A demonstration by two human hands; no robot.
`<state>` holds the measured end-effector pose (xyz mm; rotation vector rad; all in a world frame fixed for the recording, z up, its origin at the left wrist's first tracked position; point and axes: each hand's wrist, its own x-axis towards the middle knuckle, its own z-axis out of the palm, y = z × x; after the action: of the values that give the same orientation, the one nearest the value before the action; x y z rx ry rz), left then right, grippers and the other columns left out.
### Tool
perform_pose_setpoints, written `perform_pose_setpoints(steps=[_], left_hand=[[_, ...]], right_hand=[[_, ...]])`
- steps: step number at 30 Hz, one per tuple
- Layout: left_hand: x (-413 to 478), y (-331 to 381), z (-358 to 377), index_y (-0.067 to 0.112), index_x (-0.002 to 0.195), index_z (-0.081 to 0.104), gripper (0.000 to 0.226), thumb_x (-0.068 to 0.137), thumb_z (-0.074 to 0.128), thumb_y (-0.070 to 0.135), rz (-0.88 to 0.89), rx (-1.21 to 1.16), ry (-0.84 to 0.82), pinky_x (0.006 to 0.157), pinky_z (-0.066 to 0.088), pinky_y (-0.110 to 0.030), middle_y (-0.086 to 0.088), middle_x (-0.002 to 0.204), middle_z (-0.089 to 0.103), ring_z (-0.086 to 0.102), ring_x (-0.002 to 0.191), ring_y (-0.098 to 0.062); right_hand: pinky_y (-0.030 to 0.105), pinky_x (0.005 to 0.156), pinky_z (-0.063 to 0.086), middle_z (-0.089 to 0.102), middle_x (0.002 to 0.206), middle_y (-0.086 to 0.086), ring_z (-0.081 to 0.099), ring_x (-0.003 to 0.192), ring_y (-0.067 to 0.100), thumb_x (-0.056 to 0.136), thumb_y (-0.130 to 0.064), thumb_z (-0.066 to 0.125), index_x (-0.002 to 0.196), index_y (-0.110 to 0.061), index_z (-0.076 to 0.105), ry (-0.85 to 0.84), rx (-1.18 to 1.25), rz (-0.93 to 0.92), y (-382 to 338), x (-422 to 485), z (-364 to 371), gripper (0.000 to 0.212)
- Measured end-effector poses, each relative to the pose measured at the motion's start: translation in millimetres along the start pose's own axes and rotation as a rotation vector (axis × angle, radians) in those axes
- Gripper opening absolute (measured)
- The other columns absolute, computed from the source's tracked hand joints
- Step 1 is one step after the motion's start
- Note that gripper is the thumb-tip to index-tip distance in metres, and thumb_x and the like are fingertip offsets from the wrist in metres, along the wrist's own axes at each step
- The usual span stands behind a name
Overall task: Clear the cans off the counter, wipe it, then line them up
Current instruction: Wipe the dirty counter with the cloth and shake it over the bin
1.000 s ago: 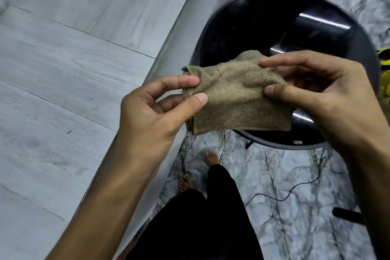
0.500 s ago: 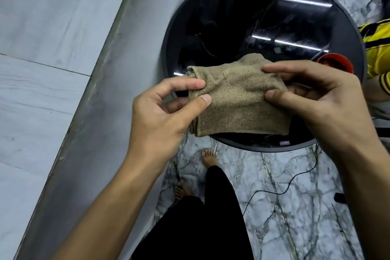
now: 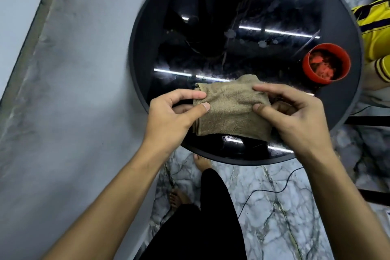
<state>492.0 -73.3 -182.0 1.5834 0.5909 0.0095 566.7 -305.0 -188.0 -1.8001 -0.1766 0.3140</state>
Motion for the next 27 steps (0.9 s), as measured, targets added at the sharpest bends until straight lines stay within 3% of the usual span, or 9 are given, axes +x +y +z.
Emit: perform_pose_setpoints(steps=[5, 10, 13, 17, 22, 27], left_hand=[[22, -16, 15, 0.028, 0.093, 0.081, 0.020, 0.079, 0.088, 0.017, -0.034, 0.034, -0.033, 0.079, 0.054, -0.013, 0.012, 0.097, 0.080, 0.077, 0.088, -0.010], [34, -25, 20, 0.025, 0.094, 0.080, 0.018, 0.081, 0.086, 0.014, -0.029, 0.071, -0.045, 0.076, 0.054, -0.011, 0.013, 0.095, 0.079, 0.076, 0.085, -0.007], [37, -33, 21, 0.027, 0.095, 0.080, 0.017, 0.083, 0.086, 0.017, -0.005, 0.161, -0.041, 0.079, 0.056, -0.016, 0.016, 0.097, 0.078, 0.075, 0.085, -0.006], [37, -41, 24, 0.034, 0.095, 0.078, 0.018, 0.083, 0.086, 0.022, 0.018, 0.257, -0.033, 0.077, 0.056, -0.016, 0.019, 0.100, 0.077, 0.073, 0.090, -0.004], [33, -41, 31, 0.037, 0.098, 0.076, 0.018, 0.084, 0.084, 0.030, 0.096, 0.372, 0.016, 0.073, 0.058, -0.016, 0.023, 0.096, 0.073, 0.071, 0.089, 0.001], [28, -31, 27, 0.032, 0.106, 0.072, 0.021, 0.088, 0.074, 0.044, 0.267, 0.667, 0.094, 0.084, 0.058, -0.033, 0.020, 0.101, 0.067, 0.065, 0.094, -0.001]], right_hand=[[0.017, 0.064, 0.048, 0.068, 0.084, -0.015, 0.053, 0.065, 0.005, 0.082, -0.005, 0.082, 0.108, -0.029, 0.080, 0.017, -0.036, 0.046, 26, 9, -9, 0.035], [0.020, 0.063, 0.047, 0.070, 0.085, -0.015, 0.054, 0.065, 0.006, 0.082, -0.011, 0.083, 0.107, -0.032, 0.079, 0.019, -0.104, 0.065, 44, 16, -8, 0.033], [0.021, 0.066, 0.048, 0.070, 0.084, -0.013, 0.059, 0.068, 0.016, 0.083, -0.015, 0.083, 0.108, -0.034, 0.079, 0.018, -0.177, 0.052, 51, 19, -6, 0.032], [0.011, 0.063, 0.041, 0.062, 0.076, -0.016, 0.053, 0.065, 0.004, 0.084, -0.016, 0.081, 0.110, -0.035, 0.078, 0.033, -0.273, 0.036, 57, 18, -5, 0.033], [0.009, 0.061, 0.040, 0.061, 0.072, -0.017, 0.054, 0.063, 0.004, 0.085, -0.024, 0.081, 0.114, -0.036, 0.077, 0.036, -0.379, 0.030, 51, 20, -9, 0.031], [0.016, 0.073, 0.050, 0.069, 0.097, -0.023, 0.064, 0.084, 0.000, 0.087, -0.041, 0.077, 0.123, -0.034, 0.073, 0.026, -0.538, 0.009, 39, 23, -9, 0.038]])
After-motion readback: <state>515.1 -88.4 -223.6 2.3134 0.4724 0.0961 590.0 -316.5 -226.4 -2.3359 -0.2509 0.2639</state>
